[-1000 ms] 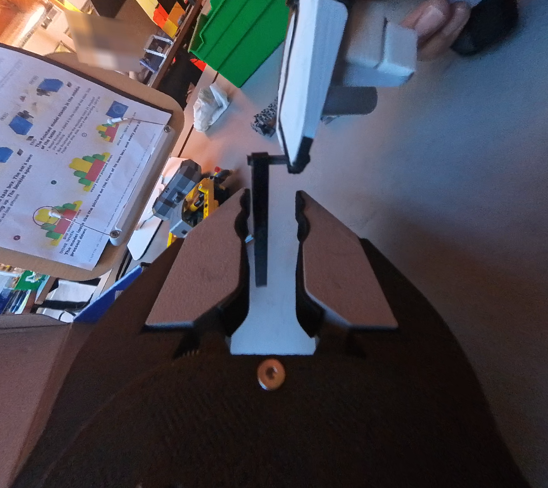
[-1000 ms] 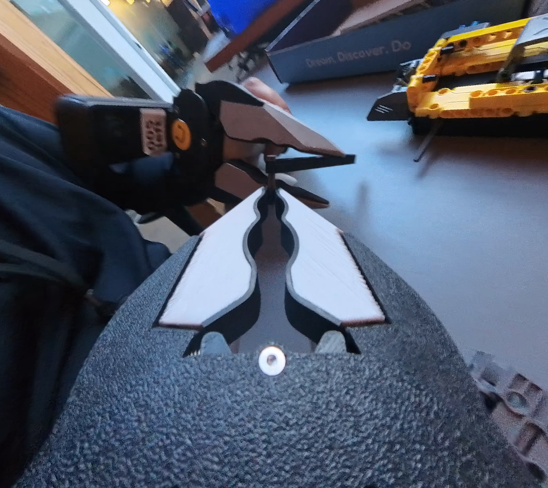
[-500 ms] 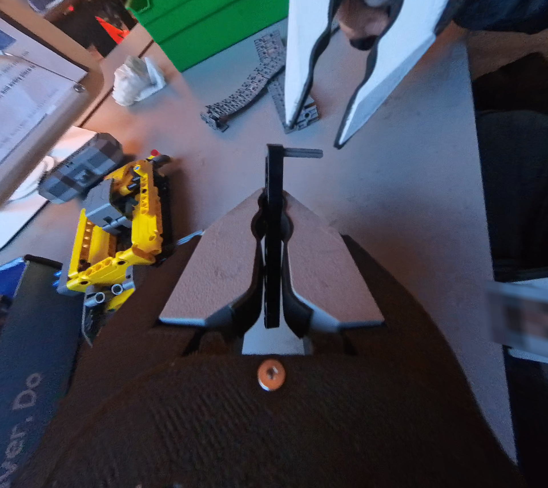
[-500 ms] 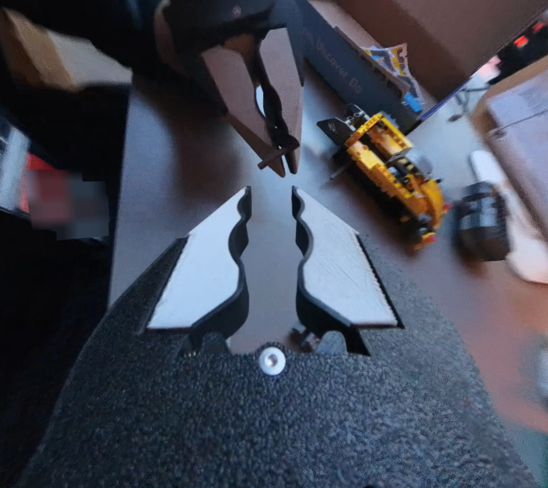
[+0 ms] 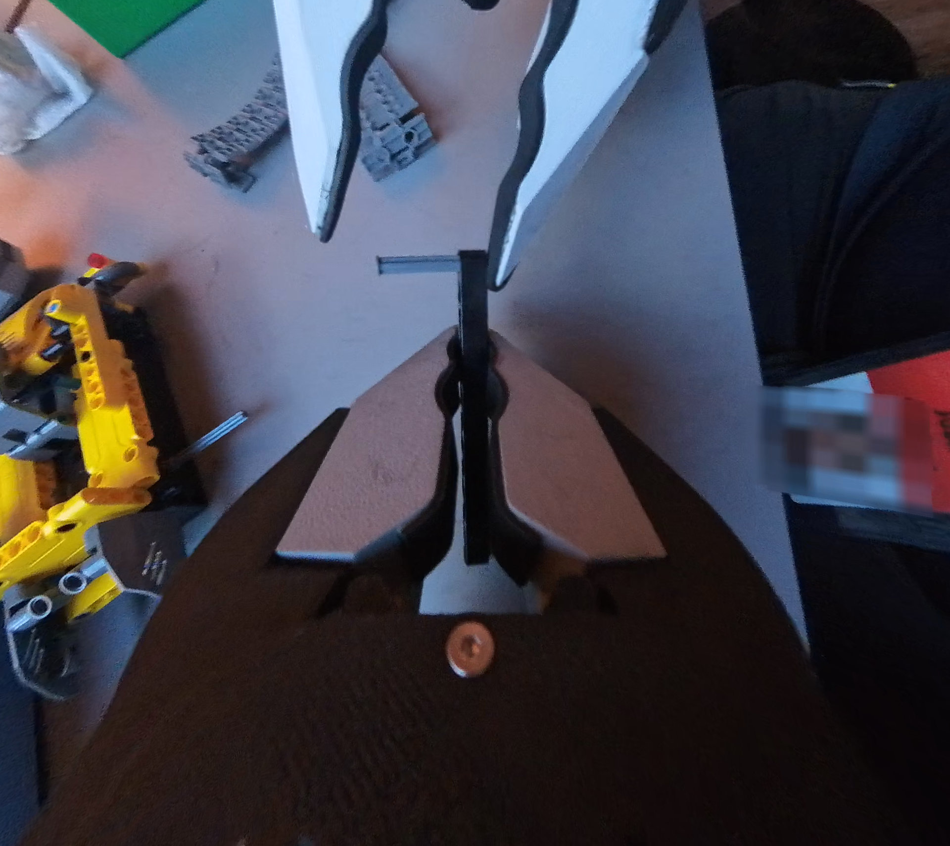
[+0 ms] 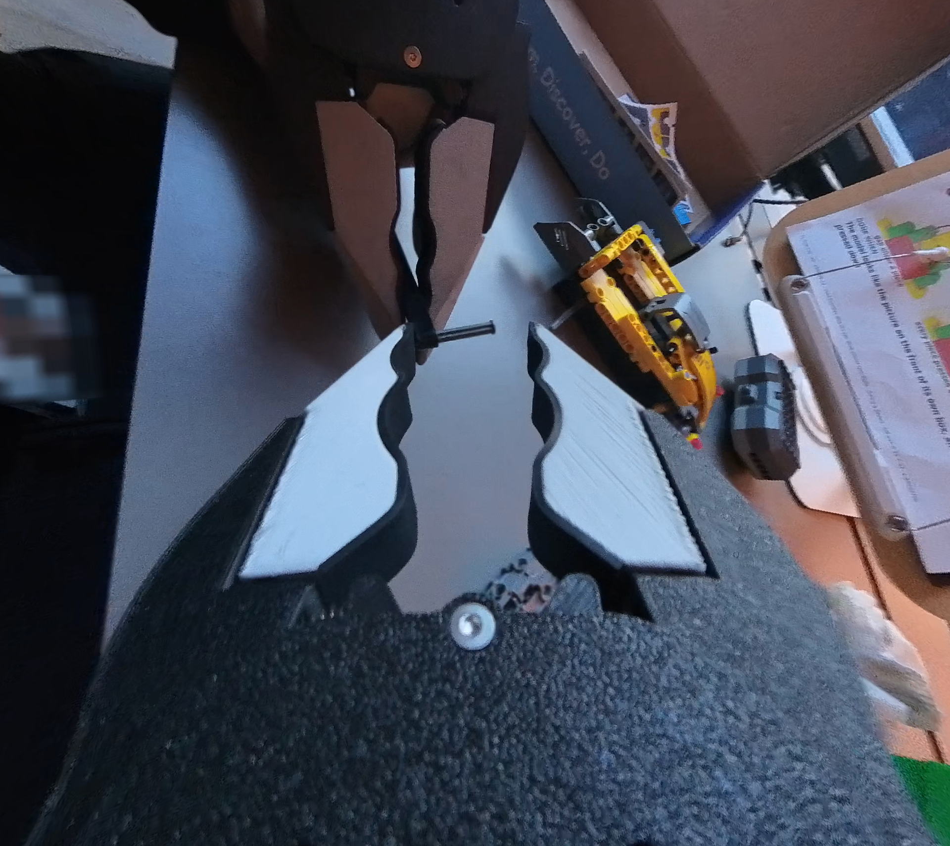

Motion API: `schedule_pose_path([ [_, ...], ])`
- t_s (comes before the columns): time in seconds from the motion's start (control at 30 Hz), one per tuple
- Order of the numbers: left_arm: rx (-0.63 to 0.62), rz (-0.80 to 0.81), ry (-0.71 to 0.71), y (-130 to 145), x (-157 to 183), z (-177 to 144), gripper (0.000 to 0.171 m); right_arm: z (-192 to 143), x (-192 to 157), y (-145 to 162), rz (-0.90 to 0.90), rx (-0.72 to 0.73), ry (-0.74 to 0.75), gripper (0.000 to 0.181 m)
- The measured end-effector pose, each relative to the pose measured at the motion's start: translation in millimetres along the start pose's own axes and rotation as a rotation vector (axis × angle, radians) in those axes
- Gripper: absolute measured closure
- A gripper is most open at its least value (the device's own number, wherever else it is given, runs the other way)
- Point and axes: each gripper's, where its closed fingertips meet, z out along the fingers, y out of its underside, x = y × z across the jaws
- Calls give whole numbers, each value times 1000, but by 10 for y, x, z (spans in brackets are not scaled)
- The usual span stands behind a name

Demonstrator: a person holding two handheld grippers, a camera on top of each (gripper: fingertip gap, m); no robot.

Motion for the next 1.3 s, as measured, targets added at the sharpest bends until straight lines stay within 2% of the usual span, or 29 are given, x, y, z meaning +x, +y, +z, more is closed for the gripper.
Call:
schedule_pose_path([
  [0.07,-2,1,26,4,32,2,168,13,-95,57,124,6,-94,145],
  [0.13,7,15,34,-7,53,-7,168,19,-139,135,234,4,-163,136],
  [0.17,13,28,56,-13,93,-14,168,1,-132,151,226,18,-159,136],
  [0.27,-25,-24,232,51,280,-36,168,-111,-128,103,86,53,-112,137],
  [0.4,-57,-333,527,62,443,-133,167,-147,-231,53,-66,-6,-111,137],
  [0.47,-48,-425,618,40,495,-189,167,-86,-298,85,-179,-69,-99,140],
  [0.6,-15,-478,741,-20,604,-300,168,82,-361,64,-356,-106,-64,143],
  [0.67,-15,-467,749,-20,624,-310,168,143,-401,-16,-434,-83,-53,147],
  [0.77,-10,-444,769,-28,669,-343,168,185,-424,-79,-544,-71,-19,178],
  [0.87,6,-468,708,-30,581,-309,167,217,-299,-5,-502,-106,35,180],
  [0.97,13,-466,712,-34,568,-322,168,230,-228,56,-455,-120,77,180],
  [1.03,63,-368,779,-116,724,-433,169,226,-46,250,-472,-247,178,181],
  [1.13,36,-412,701,-98,629,-329,169,199,-63,382,-377,-243,152,181],
  [1.2,38,-457,651,-79,507,-274,168,81,105,419,-324,-247,218,181],
  [1.3,189,-374,513,-233,306,-318,169,-347,609,375,-219,-214,426,181],
])
